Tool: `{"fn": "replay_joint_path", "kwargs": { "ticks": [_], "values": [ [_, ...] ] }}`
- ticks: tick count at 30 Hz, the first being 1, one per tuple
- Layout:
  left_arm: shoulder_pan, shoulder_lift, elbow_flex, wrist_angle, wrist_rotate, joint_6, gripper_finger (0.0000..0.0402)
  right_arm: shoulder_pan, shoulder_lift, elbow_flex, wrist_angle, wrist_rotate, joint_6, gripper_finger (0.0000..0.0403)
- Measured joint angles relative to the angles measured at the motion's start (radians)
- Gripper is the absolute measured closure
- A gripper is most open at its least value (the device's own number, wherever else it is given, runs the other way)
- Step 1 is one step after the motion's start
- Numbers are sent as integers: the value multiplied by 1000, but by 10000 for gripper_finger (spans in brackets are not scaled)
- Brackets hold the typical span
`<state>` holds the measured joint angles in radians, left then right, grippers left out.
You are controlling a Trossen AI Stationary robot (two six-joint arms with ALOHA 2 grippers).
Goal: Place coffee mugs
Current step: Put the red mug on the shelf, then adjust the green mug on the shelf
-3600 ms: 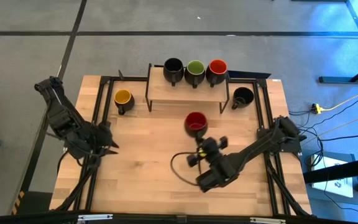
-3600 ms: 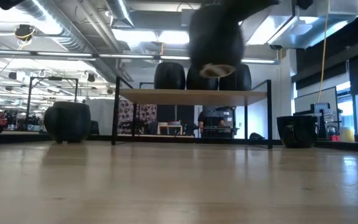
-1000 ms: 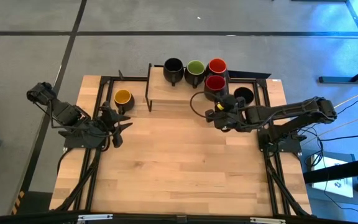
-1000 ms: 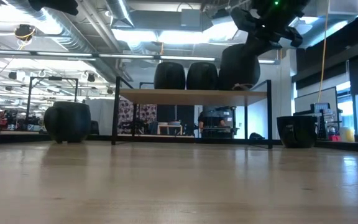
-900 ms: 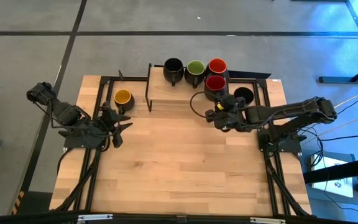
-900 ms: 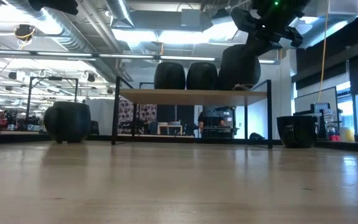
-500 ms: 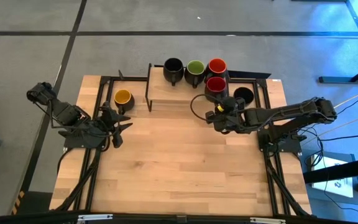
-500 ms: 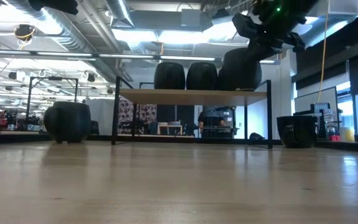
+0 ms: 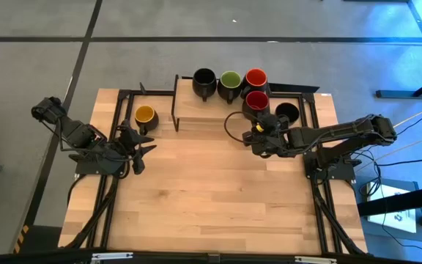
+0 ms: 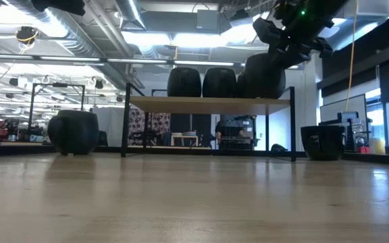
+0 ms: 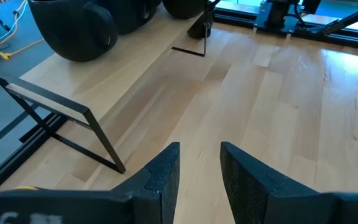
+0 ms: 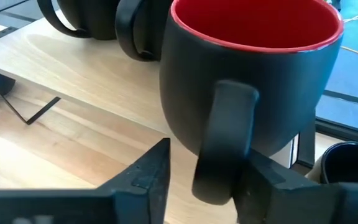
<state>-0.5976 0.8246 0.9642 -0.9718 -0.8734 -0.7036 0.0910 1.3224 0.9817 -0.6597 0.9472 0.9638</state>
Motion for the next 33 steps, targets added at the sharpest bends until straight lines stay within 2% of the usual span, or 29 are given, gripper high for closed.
{"fn": "replay_joint_path", "kwargs": {
  "ticks": [5,8,26,29,33],
  "values": [
    [0,0,0,0,0,0,292,0,-21,0,-23,-2,-3,231],
    [0,0,0,0,0,0,292,0,-54,0,-30,-48,-3,219],
    [0,0,0,0,3,4,292,0,-221,0,-23,-274,-160,215],
    [0,0,0,-1,3,7,292,0,-235,0,45,-296,-198,215],
    [0,0,0,-1,3,29,292,0,-233,0,253,-314,-348,215]
  ]
}}
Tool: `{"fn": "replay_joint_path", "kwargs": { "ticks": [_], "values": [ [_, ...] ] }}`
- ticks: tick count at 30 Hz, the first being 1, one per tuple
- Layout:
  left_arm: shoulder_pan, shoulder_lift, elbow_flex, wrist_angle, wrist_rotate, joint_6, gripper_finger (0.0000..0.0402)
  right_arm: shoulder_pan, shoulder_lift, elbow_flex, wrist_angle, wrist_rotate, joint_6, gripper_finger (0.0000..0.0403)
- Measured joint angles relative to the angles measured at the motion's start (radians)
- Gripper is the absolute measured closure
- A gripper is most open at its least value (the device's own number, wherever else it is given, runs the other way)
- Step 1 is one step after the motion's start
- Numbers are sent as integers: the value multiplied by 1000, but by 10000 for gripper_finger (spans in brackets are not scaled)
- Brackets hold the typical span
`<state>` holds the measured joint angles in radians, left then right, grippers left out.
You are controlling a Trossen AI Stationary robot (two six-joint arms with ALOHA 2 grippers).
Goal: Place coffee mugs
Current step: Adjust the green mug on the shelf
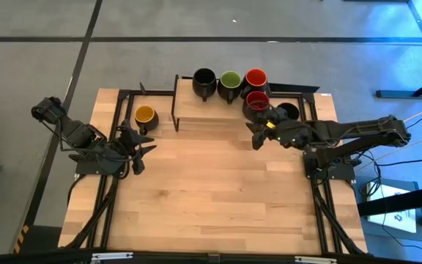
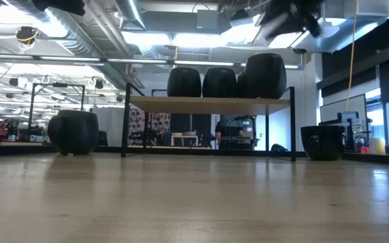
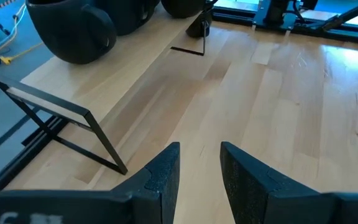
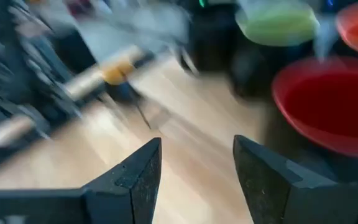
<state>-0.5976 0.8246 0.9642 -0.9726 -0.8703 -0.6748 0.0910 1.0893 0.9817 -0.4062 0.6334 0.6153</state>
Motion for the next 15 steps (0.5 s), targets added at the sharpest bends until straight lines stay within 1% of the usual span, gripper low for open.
{"fn": "replay_joint_path", "kwargs": {
  "ticks": [2,4,5,7,10,12,15],
  "values": [
    [0,0,0,0,-1,9,292,0,14,2,135,-6,-102,215],
    [0,0,0,0,-4,22,292,0,30,2,234,-8,-195,215],
    [0,0,0,0,-6,30,292,0,41,8,265,-9,-240,215],
    [0,0,0,0,-7,35,292,-4,69,42,266,-8,-325,218],
    [0,0,0,0,-7,35,292,-26,135,150,182,-9,-422,233],
    [0,0,0,-1,-14,35,292,-53,185,247,70,-10,-458,250],
    [0,0,0,-1,-32,36,292,-113,279,417,-156,-52,-469,287]
  ]
}}
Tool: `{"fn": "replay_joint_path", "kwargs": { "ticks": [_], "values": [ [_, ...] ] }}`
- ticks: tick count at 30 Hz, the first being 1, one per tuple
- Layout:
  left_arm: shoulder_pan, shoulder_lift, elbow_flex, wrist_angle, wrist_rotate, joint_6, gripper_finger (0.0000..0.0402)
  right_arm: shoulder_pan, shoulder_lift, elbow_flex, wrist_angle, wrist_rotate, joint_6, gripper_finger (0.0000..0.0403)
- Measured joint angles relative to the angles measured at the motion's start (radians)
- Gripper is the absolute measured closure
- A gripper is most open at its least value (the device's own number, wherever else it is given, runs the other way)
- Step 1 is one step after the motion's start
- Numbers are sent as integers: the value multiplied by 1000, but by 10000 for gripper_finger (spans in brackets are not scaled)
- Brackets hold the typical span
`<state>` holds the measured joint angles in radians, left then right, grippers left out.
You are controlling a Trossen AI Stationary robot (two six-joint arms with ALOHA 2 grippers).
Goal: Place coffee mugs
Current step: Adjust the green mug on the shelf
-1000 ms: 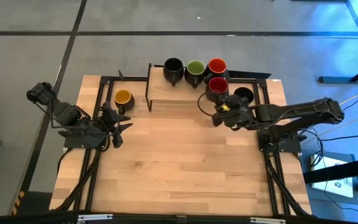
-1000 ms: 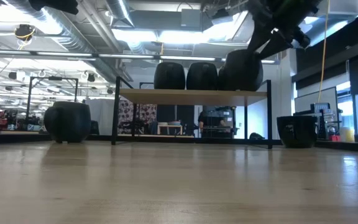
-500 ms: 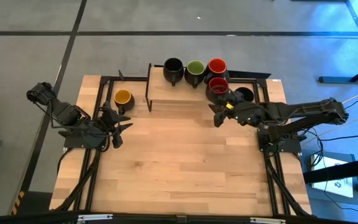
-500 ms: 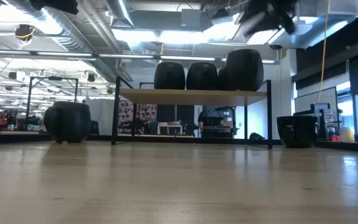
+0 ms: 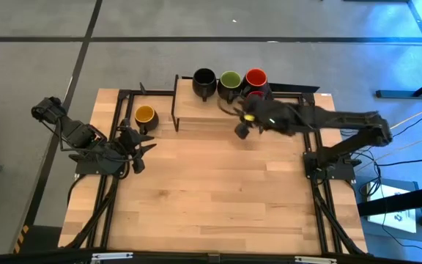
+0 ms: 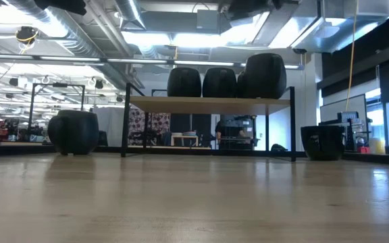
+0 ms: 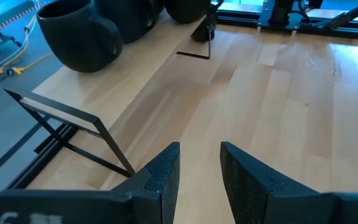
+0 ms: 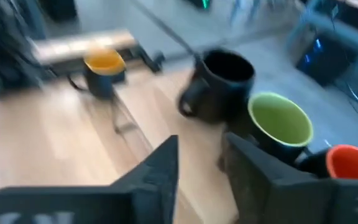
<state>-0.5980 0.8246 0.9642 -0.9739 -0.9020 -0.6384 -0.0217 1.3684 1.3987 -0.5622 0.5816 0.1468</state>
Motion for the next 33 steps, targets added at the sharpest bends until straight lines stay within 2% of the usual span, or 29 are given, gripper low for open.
{"fn": "replay_joint_path", "kwargs": {
  "ticks": [6,8,12,16,24,33],
  "values": [
    [0,0,0,-3,-3,-2,292,-127,196,284,-325,-110,-1,383],
    [0,0,0,-2,-3,-2,292,-160,249,341,-389,-141,-16,397],
    [0,0,0,-2,-4,-3,292,-211,314,387,-420,-169,-25,386],
    [0,0,0,-2,-3,-6,292,-246,341,388,-461,-201,-29,398],
    [0,0,0,-1,-33,-6,292,-249,359,389,-488,-201,-98,401],
    [0,0,0,-1,-32,-6,292,-280,387,387,-516,-192,-102,402]
  ]
}}
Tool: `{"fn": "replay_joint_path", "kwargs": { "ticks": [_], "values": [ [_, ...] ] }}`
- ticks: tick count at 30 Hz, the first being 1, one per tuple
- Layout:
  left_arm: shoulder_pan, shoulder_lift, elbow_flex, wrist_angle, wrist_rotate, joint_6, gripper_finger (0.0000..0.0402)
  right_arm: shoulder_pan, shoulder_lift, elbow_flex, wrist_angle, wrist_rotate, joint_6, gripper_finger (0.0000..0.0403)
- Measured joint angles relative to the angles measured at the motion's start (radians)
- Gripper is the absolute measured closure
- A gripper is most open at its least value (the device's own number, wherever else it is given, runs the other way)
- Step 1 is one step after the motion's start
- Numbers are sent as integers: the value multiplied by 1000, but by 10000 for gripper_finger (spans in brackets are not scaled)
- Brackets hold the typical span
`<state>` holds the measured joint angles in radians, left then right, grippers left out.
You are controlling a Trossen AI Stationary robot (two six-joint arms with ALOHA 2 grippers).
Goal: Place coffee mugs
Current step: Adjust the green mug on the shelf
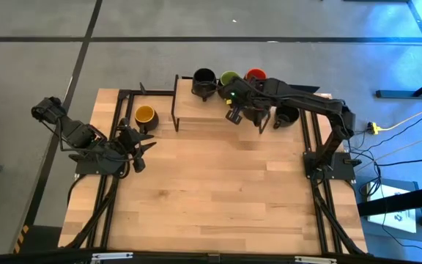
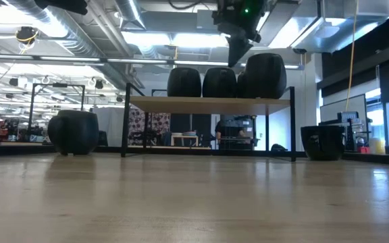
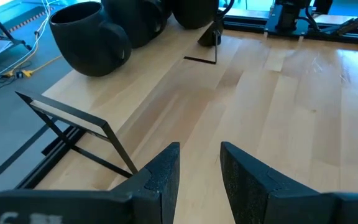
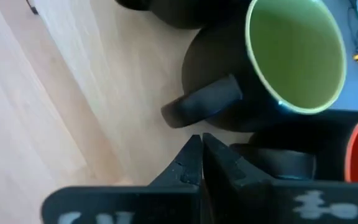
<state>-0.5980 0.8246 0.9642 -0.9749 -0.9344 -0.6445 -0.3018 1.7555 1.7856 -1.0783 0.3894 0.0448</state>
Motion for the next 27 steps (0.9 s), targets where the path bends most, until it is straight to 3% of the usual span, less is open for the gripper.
{"fn": "replay_joint_path", "kwargs": {
  "ticks": [13,27],
  "values": [
    [0,0,0,1,0,1,292,-4,49,2,69,-47,-34,402],
    [0,0,0,1,1,1,292,-14,50,0,164,-23,-43,403]
  ]
}}
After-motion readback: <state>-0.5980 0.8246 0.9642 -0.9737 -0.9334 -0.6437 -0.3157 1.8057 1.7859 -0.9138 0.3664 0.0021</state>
